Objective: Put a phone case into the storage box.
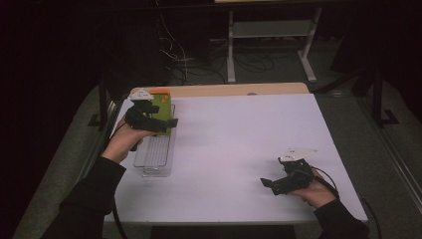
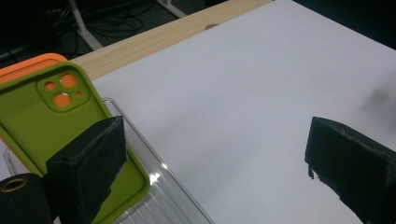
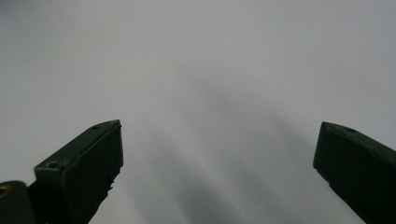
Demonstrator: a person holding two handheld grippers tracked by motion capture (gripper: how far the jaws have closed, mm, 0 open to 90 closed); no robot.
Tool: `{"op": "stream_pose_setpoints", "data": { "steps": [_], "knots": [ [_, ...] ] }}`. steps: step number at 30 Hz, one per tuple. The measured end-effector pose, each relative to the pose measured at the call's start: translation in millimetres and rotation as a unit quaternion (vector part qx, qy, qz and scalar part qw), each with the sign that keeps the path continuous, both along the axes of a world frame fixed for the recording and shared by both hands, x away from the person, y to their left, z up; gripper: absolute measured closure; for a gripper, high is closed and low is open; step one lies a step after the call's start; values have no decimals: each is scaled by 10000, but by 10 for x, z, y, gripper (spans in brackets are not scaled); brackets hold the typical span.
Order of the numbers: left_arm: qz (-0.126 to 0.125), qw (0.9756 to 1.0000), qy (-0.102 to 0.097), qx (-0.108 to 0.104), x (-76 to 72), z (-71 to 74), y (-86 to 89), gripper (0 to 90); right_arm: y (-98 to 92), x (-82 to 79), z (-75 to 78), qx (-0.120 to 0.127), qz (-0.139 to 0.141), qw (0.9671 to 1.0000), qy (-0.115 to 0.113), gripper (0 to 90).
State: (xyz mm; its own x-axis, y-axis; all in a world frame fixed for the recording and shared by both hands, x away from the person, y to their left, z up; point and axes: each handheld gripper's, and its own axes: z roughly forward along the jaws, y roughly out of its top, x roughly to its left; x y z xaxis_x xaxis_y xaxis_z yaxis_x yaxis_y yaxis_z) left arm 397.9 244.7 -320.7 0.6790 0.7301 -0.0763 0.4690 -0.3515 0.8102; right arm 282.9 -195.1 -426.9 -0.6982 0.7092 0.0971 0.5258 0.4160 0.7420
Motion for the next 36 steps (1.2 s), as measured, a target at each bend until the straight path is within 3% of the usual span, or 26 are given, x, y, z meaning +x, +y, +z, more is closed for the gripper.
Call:
{"op": "stream_pose_setpoints", "data": {
  "steps": [4,12,19,25,29,33,36],
  "knots": [
    [-79,9999,-42,147,-90,-15,10,51,-1,1,4,34,13,10000,2,6],
    [-335,9994,19,91,-257,-151,30,19,7,3,-1,43,55,10000,-28,6],
    [-415,9991,62,26,-421,-261,54,0,11,5,2,40,102,9999,-47,6],
    [-527,9986,54,34,-574,-354,72,0,3,2,27,56,115,9999,-114,7],
    [-607,9980,42,191,-648,-406,73,0,5,-1,46,81,131,9998,-126,6],
    [-602,9982,5,62,-730,-463,80,0,3,5,81,44,148,9998,-157,6],
    [-619,9980,5,150,-776,-535,90,0,2,5,117,66,145,9997,-210,7]
  ]
}}
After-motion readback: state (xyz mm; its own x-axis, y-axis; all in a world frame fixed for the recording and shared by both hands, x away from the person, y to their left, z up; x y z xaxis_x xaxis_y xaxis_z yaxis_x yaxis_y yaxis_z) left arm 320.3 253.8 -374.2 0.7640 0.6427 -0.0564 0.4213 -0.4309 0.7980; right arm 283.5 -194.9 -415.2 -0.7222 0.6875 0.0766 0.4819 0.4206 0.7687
